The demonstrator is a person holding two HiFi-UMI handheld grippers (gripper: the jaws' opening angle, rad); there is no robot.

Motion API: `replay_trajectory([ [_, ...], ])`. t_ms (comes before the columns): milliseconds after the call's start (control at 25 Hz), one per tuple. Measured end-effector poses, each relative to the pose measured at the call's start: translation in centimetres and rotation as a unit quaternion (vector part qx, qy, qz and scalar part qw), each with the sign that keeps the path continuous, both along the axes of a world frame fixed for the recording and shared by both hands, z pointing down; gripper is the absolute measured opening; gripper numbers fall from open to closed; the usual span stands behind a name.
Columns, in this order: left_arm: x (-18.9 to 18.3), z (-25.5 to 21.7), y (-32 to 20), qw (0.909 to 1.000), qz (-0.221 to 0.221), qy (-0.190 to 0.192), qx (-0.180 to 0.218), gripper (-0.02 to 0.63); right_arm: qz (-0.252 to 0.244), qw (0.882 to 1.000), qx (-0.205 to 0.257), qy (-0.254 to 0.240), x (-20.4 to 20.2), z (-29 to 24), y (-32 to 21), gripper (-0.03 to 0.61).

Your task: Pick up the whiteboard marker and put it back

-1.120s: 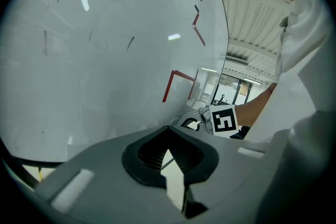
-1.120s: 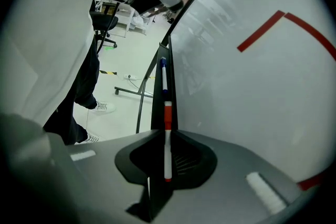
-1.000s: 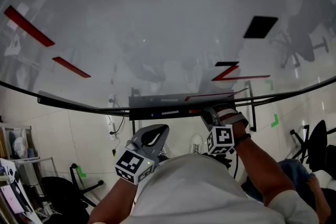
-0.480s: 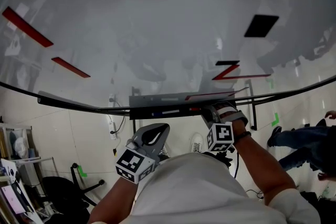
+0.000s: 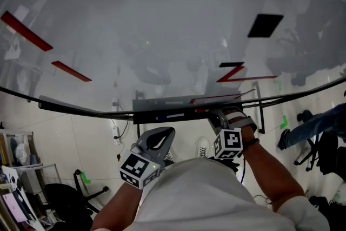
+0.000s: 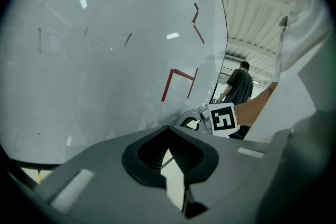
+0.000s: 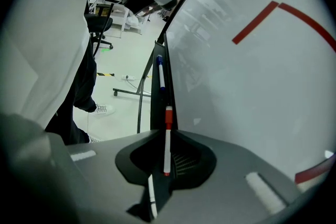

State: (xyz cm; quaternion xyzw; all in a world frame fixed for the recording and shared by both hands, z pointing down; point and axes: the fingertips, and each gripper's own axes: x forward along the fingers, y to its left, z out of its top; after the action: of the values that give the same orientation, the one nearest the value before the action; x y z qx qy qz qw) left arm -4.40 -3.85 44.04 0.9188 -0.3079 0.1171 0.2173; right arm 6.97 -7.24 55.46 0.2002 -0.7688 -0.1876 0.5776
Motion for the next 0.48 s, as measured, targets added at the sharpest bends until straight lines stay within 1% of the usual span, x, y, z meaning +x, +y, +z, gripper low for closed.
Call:
replay_trajectory([
  [80, 0.0, 0.1, 0.0, 1.0, -0.001, 0.0, -0.001, 0.017, 0.007, 1.0, -0.002, -0.011, -0.1, -0.3, 0.1, 0.002],
  [280, 0.3, 0.2, -0.1, 1.0, 0.002, 0.0, -0.001, 0.017, 0.014, 0.999, -0.009, -0.029, -0.3, -0.9, 0.8, 0.002],
  [480, 0.4, 0.1, -0.2, 1.0, -0.001, 0.0, 0.0, 0.017, 0.035, 0.997, -0.014, -0.073, -0.6, -2.7, 1.5, 0.002],
])
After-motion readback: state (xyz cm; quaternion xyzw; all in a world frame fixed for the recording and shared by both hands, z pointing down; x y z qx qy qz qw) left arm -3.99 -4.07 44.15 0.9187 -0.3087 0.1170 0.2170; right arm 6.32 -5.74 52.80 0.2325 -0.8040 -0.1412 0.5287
